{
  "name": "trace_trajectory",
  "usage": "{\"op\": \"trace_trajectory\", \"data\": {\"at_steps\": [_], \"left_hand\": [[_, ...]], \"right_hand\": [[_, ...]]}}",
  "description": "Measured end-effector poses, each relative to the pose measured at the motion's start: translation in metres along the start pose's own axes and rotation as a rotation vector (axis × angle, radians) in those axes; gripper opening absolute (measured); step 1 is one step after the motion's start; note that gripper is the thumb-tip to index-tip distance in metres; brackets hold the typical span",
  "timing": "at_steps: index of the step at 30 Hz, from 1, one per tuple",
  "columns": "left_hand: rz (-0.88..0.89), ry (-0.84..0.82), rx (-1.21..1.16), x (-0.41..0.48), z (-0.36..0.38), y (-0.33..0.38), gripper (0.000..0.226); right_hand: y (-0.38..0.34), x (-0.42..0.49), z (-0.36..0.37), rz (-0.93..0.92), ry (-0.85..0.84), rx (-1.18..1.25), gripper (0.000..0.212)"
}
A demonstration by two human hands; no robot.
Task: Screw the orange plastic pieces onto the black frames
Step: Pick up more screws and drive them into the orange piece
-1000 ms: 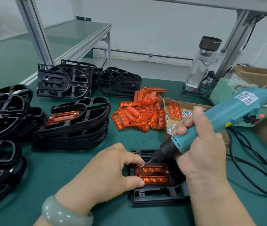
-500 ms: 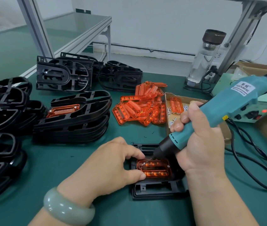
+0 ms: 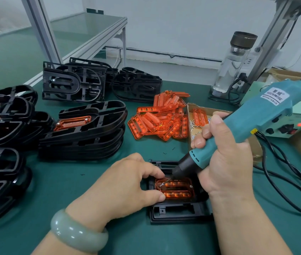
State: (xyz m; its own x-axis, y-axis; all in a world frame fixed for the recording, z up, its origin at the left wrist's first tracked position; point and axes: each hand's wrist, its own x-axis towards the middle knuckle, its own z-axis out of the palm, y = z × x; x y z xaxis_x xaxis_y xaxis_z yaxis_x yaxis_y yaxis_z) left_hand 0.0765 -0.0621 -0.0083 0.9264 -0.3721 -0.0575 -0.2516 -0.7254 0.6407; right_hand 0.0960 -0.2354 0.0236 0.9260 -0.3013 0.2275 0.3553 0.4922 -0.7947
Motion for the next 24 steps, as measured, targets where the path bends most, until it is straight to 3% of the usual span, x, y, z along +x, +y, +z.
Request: {"op": "trace_trajectory", "data": {"at_steps": [14, 19, 24], "left_hand": [[0.018, 0.019, -0.011, 0.000, 0.000, 0.001, 0.042], [0.055, 0.015, 0.000, 0.002, 0.000, 0.004, 0.040], [0.079, 0.016, 0.002, 0.002, -0.001, 0.005, 0.034]], "right_hand": [[-0.003, -0.007, 0.005, -0.055, -0.164, -0.025, 0.011], [-0.005, -0.010, 0.009, -0.091, -0.340, -0.038, 0.022], [-0.006, -0.009, 0.016, -0.083, -0.522, -0.021, 0.019]]}}
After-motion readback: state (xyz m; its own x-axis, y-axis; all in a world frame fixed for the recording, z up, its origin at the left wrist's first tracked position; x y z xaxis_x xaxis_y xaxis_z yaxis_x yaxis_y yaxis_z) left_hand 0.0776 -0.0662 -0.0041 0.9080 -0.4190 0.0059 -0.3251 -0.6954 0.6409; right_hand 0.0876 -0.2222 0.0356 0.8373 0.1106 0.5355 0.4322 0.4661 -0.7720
